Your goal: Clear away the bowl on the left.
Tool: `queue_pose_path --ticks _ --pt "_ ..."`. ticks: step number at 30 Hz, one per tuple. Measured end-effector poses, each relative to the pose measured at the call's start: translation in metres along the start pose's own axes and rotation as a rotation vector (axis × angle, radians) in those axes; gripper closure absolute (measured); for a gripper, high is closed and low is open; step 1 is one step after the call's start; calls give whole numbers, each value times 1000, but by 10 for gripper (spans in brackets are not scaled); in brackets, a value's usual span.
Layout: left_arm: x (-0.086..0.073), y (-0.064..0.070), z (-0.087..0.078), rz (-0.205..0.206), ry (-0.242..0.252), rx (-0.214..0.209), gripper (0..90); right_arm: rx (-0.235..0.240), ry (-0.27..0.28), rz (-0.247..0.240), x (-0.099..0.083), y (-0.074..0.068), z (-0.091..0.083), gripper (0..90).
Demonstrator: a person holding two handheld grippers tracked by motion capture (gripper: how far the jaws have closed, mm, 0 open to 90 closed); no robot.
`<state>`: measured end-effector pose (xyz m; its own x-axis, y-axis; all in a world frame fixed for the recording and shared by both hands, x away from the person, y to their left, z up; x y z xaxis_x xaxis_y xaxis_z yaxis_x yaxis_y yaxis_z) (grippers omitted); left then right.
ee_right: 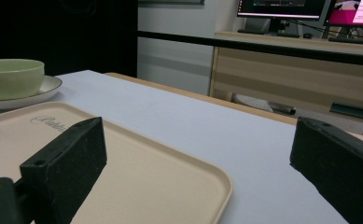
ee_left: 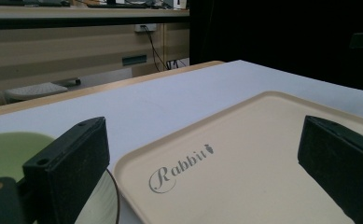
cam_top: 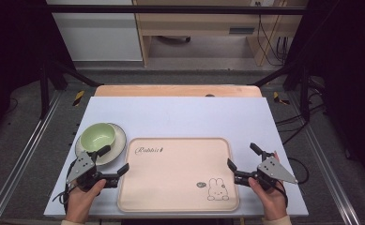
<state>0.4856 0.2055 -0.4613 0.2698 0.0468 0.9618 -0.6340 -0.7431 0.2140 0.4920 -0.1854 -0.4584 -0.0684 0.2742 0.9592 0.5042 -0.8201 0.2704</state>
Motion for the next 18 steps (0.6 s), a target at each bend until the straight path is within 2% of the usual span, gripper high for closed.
queue_pose_path --ticks 10,15,18 --pt "0 -1 -1 3 -12 15 28 8 -15 6 -2 0 0 41" --pt "7 -11 -6 31 -12 55 36 5 -24 15 -4 2 -1 42" --pt "15 -19 -13 27 6 82 39 1 -25 17 -3 2 -2 42"
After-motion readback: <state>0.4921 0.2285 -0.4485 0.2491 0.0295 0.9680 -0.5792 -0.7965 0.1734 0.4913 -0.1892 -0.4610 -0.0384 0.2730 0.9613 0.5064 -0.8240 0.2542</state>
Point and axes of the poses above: each handheld gripper's, and its own axes: z roughly forward along the jaws, x roughly out of its top, y roughly to its right, the point moved 10 cm from there along z, roughly forward along the jaws, and after that the axes turned 12 degrees about -z, right-handed, at the moved point
